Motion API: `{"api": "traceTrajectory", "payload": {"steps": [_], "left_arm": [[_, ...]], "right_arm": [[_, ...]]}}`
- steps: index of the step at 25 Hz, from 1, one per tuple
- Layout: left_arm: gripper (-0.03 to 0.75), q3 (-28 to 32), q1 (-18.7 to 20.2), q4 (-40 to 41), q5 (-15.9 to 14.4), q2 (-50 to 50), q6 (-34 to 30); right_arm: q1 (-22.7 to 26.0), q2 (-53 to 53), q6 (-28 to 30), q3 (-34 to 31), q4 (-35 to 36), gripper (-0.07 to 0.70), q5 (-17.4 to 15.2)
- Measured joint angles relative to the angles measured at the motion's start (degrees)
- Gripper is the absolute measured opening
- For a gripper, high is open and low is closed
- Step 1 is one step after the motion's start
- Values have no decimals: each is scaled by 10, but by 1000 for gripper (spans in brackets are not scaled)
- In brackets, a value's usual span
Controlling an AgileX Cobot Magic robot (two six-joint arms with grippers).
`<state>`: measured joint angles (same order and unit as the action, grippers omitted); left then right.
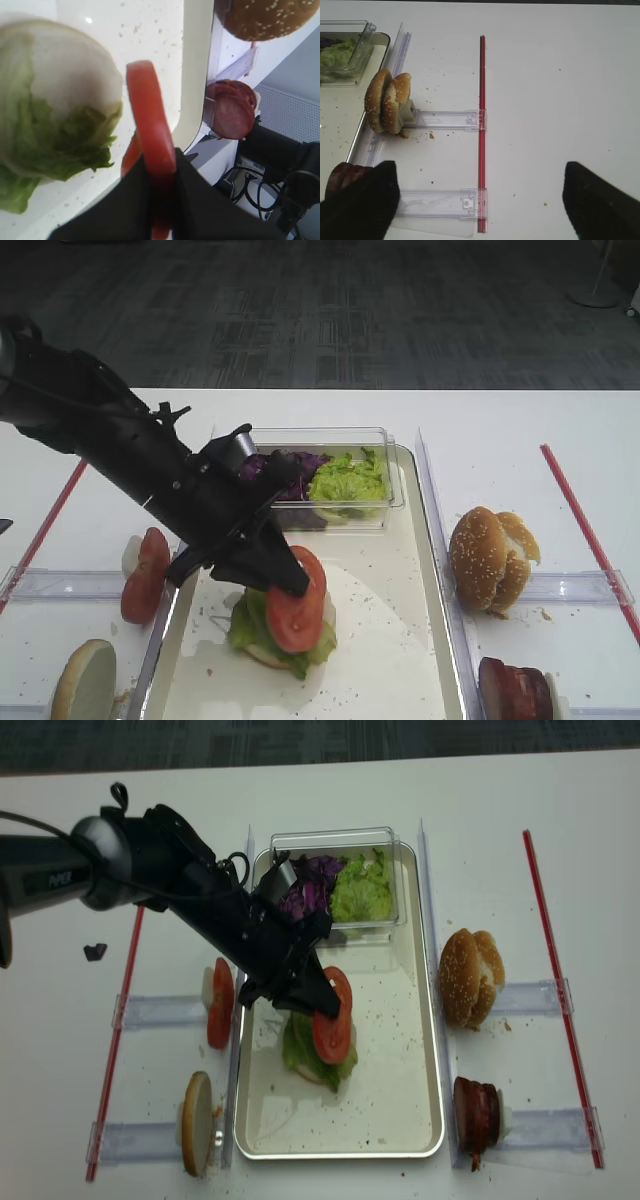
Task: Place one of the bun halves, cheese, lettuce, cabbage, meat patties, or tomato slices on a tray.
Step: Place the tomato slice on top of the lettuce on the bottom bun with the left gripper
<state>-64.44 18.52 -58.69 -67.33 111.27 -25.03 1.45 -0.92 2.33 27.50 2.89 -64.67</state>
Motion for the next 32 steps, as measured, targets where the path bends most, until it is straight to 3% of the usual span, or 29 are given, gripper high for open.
{"api": "traceTrajectory", "payload": {"steps": [5, 26, 32], "left_arm": [[31, 29, 0, -3, 0, 0, -22], [31, 31, 0, -18, 2, 0, -39], [31, 31, 0, -18, 17, 0, -44]], "right_arm": [[0, 0, 0, 0, 0, 675, 0], [0, 0, 0, 0, 0, 675, 0], [0, 0, 0, 0, 0, 675, 0]]}}
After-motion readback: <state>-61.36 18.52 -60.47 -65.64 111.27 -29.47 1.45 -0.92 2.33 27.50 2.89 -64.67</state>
